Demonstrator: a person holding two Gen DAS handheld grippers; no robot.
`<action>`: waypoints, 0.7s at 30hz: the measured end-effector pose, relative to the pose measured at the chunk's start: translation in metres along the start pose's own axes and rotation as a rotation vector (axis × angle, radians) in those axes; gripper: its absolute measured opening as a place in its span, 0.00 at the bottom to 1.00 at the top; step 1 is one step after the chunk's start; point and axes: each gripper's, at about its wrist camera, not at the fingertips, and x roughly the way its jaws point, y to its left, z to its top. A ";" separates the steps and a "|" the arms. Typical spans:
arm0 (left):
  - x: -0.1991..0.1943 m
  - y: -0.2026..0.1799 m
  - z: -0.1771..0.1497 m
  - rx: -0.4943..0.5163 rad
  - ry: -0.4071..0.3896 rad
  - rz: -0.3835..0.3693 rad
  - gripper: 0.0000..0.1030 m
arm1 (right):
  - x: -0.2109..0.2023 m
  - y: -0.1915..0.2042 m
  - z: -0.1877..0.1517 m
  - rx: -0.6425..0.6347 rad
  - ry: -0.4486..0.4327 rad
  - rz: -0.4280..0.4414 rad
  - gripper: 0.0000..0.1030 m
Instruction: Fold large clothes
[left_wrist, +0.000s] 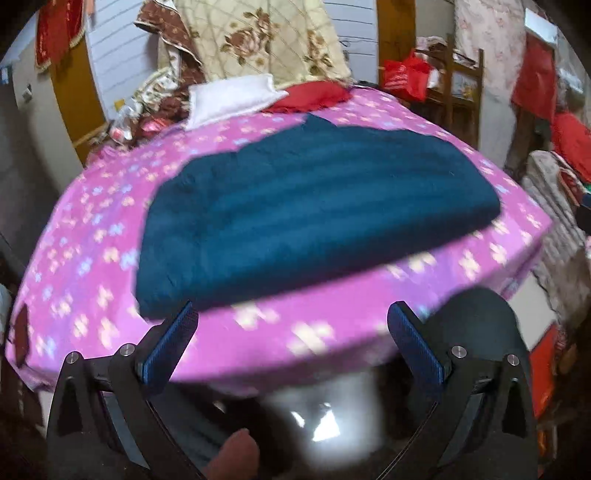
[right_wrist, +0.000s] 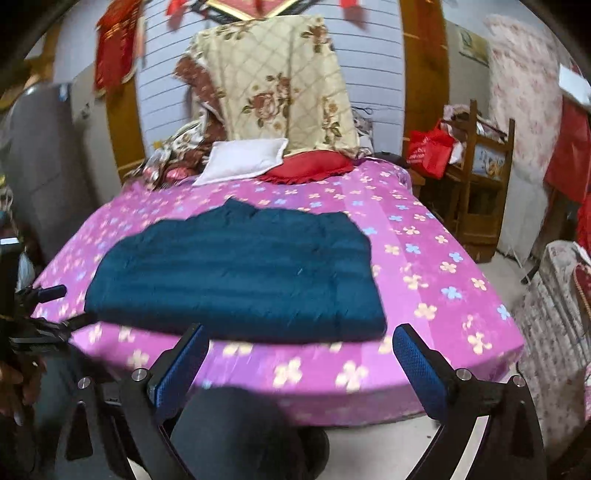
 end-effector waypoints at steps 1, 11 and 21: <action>-0.006 -0.005 -0.007 -0.012 -0.001 -0.022 1.00 | -0.002 0.002 -0.004 -0.007 0.002 0.002 0.96; -0.029 -0.008 0.006 -0.106 -0.011 0.076 1.00 | -0.035 -0.004 -0.010 0.035 -0.050 -0.010 0.96; -0.036 -0.021 0.008 -0.100 -0.024 0.075 1.00 | -0.039 0.000 -0.009 0.006 -0.061 -0.034 0.96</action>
